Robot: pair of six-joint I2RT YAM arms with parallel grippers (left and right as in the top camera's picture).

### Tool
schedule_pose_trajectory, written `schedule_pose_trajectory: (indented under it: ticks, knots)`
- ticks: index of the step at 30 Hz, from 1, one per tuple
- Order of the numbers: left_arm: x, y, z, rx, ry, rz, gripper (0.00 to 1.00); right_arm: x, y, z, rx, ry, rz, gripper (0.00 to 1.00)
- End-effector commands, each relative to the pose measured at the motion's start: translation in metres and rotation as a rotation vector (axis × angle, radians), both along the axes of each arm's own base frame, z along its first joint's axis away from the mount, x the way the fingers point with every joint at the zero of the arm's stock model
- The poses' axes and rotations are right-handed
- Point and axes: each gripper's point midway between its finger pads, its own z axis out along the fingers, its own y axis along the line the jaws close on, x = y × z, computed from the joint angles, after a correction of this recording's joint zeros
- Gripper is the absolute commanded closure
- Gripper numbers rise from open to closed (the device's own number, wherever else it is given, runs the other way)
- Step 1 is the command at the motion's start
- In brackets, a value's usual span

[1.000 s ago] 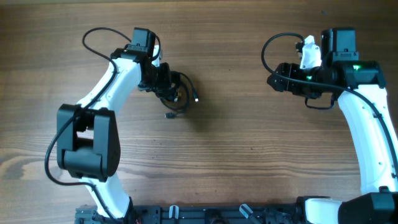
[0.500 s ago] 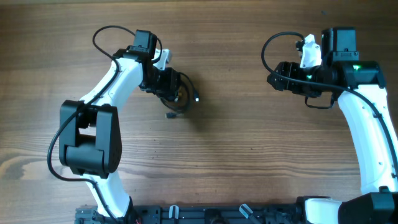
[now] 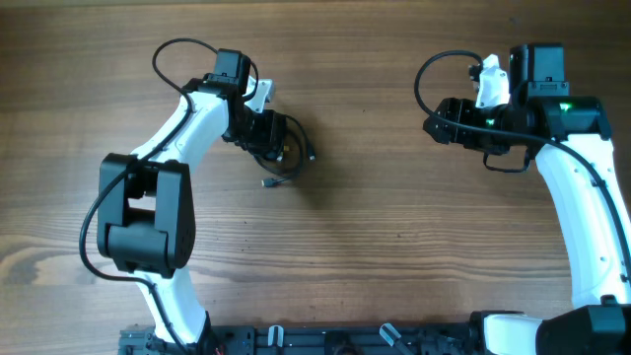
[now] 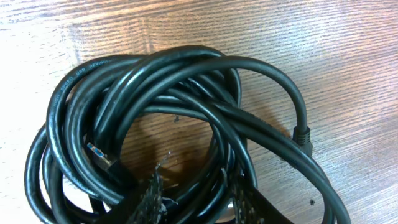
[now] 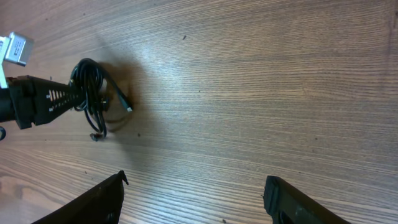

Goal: Untangle cables

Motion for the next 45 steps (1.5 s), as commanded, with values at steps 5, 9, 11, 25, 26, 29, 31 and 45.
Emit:
schedule_pose_trajectory:
  ticks: [5,9,11,25,26,29,31,45]
  knots:
    - [-0.009,-0.011,-0.023,0.031,0.055,0.001,0.6,-0.003,-0.003,-0.014,-0.011,0.035,-0.006,0.25]
    - [-0.026,-0.018,-0.042,0.059,0.105,-0.029,0.63,-0.002,-0.003,-0.013,-0.014,0.027,0.003,0.24]
    - [-0.035,-0.022,-0.049,0.066,0.132,-0.037,0.66,-0.002,-0.003,-0.014,-0.017,0.024,0.01,0.24]
    - [-0.015,-0.042,-0.016,-0.002,0.092,0.141,0.96,-0.002,-0.002,-0.014,-0.017,0.023,0.013,0.22]
    - [-0.012,-0.05,-0.002,-0.044,0.079,0.148,0.96,-0.002,-0.002,-0.014,-0.014,0.022,0.015,0.22]
    - [-0.009,-0.075,0.039,-0.185,0.051,0.133,0.96,-0.001,0.002,-0.011,0.008,0.014,0.024,0.22]
    - [-0.009,-0.08,0.058,-0.212,0.037,0.169,0.8,0.0,0.005,-0.01,0.025,0.007,0.031,0.22]
    - [-0.017,-0.007,0.08,-0.061,0.071,0.572,0.6,0.002,0.006,-0.009,0.03,-0.002,0.036,0.21]
